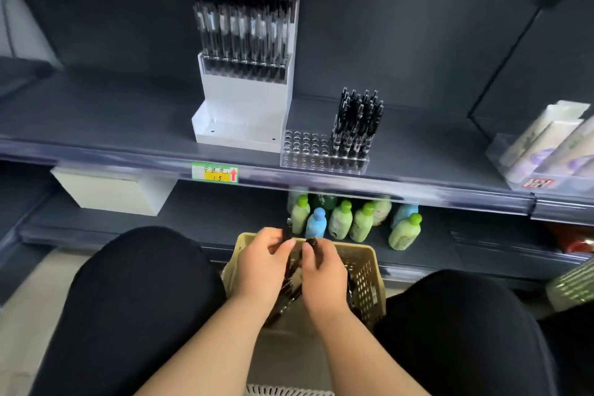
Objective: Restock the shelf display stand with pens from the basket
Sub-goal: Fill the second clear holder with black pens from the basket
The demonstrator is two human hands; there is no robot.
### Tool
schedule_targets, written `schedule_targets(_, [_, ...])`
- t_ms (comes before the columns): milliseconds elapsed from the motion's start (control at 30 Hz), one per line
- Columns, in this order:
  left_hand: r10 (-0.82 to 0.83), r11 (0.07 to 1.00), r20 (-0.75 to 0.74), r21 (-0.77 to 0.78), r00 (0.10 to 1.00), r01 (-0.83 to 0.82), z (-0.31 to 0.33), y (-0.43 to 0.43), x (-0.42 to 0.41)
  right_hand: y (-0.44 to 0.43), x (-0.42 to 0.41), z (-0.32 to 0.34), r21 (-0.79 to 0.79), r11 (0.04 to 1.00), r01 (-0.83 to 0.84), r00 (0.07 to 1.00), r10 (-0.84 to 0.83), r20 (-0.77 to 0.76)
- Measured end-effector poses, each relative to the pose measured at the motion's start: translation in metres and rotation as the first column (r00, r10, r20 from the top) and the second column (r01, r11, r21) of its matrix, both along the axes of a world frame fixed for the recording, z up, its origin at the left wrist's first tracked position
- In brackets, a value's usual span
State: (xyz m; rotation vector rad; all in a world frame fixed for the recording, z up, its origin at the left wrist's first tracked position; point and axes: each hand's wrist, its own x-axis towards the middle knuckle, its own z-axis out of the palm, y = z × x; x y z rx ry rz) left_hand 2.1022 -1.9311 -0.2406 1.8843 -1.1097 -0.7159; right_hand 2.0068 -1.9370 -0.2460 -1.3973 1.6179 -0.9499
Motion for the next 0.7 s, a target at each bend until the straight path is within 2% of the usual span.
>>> schedule_targets(100, [0.04, 0.993, -0.034, -0.114, 0.999, -0.044, 0.027, -0.003, 0.005, -0.006, -0.005, 0.014, -0.104, 0.99, 0.096, 0.995, -0.091, 0.045])
schedule_targets(267, [0.034, 0.967, -0.057, -0.251, 0.998, -0.047, 0.075, -0.025, 0.012, -0.028, -0.015, 0.056, -0.166, 0.949, 0.268, 0.906, -0.189, 0.379])
schedule_targets(333, [0.021, 0.952, -0.025, -0.305, 0.999, -0.028, 0.092, -0.035, 0.016, -0.035, -0.018, 0.08, -0.208, 0.93, 0.303, 0.855, -0.169, 0.491])
schedule_targets(400, [-0.003, 0.934, -0.014, -0.357, 1.0, -0.003, 0.109, -0.049, 0.019, -0.045, -0.021, 0.104, -0.3, 0.905, 0.303, 0.837, -0.102, 0.537])
schedule_targets(500, [-0.039, 0.895, -0.089, -0.446, 0.995, -0.005, 0.134, -0.08, 0.02, -0.073, -0.029, 0.142, -0.49, 0.829, 0.269, 0.866, 0.014, 0.5])
schedule_targets(567, [-0.059, 0.87, -0.128, -0.494, 0.99, -0.012, 0.148, -0.104, 0.018, -0.1, -0.033, 0.165, -0.589, 0.773, 0.236, 0.907, 0.042, 0.419])
schedule_targets(700, [-0.101, 0.851, -0.099, -0.524, 0.99, 0.035, 0.156, -0.148, 0.016, -0.158, -0.04, 0.191, -0.68, 0.724, 0.114, 0.992, -0.05, 0.114])
